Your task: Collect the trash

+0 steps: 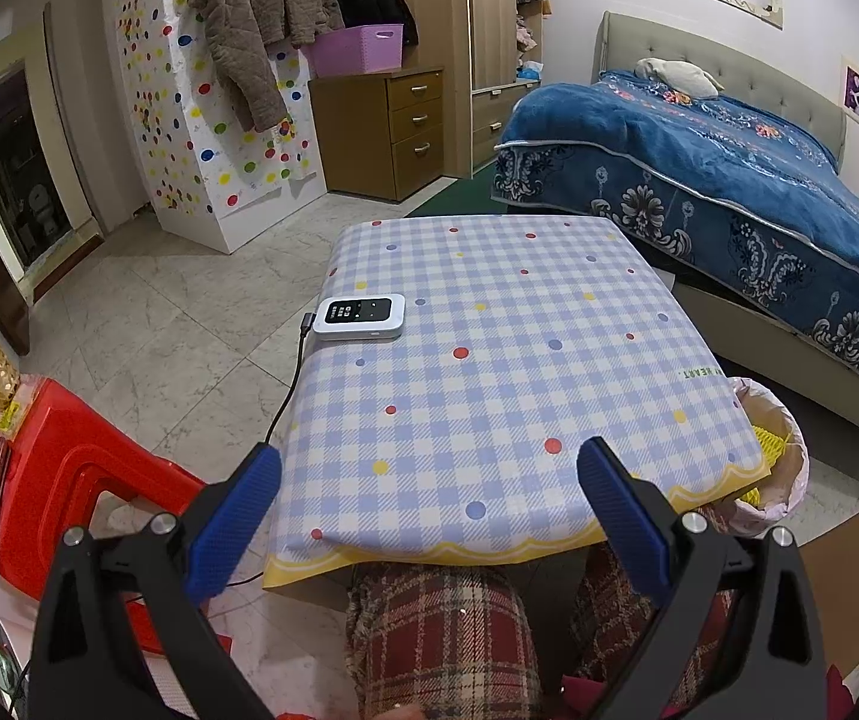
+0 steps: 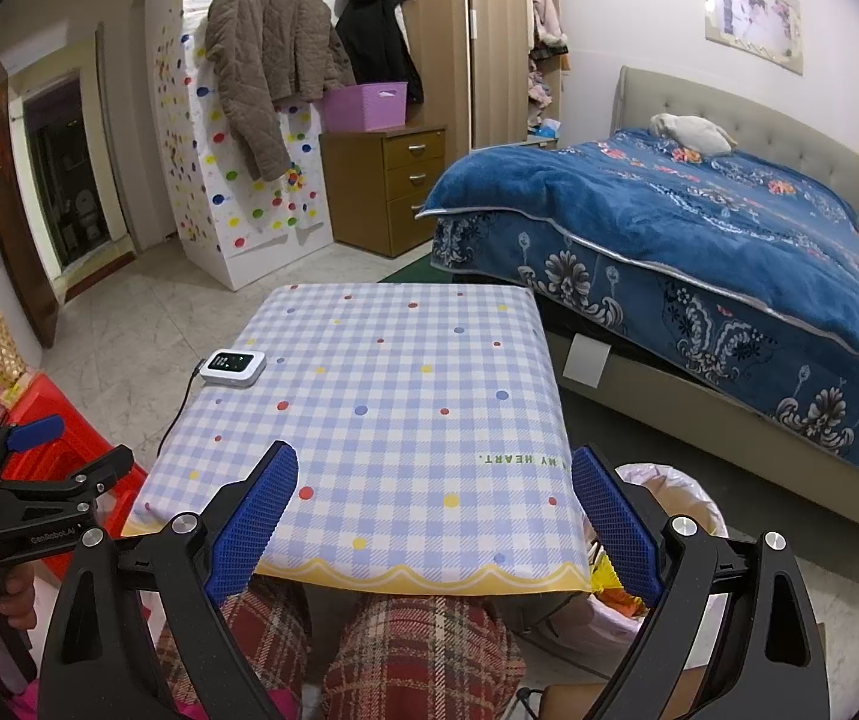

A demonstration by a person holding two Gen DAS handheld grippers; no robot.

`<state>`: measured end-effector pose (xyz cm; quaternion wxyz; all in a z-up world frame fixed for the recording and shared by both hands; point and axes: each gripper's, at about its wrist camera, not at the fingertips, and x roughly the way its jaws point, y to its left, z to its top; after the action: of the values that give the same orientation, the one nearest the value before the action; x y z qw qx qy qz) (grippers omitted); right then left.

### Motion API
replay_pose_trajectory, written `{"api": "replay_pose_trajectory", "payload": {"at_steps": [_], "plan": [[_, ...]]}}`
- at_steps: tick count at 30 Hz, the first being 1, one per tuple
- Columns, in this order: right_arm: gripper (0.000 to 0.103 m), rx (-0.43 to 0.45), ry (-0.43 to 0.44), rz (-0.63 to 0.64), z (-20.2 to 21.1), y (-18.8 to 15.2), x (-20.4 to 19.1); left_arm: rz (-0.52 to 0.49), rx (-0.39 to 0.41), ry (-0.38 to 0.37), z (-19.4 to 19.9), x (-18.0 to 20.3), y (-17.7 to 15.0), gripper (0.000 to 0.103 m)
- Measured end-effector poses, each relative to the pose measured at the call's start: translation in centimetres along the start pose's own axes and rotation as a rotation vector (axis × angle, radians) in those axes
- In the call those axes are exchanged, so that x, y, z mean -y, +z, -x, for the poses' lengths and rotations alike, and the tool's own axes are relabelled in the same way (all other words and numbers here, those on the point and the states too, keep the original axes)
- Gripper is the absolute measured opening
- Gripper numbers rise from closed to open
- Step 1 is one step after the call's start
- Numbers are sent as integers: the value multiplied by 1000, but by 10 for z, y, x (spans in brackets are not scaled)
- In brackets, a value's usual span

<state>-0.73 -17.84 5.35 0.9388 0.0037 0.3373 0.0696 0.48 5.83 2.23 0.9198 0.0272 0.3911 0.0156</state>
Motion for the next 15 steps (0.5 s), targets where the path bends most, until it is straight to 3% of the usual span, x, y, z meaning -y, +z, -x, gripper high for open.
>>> {"api": "replay_pose_trajectory", "payload": {"at_steps": [15], "plan": [[92,-2,-3,0,0,-1,-1,1,0,2,-1,-1,0,96]]}}
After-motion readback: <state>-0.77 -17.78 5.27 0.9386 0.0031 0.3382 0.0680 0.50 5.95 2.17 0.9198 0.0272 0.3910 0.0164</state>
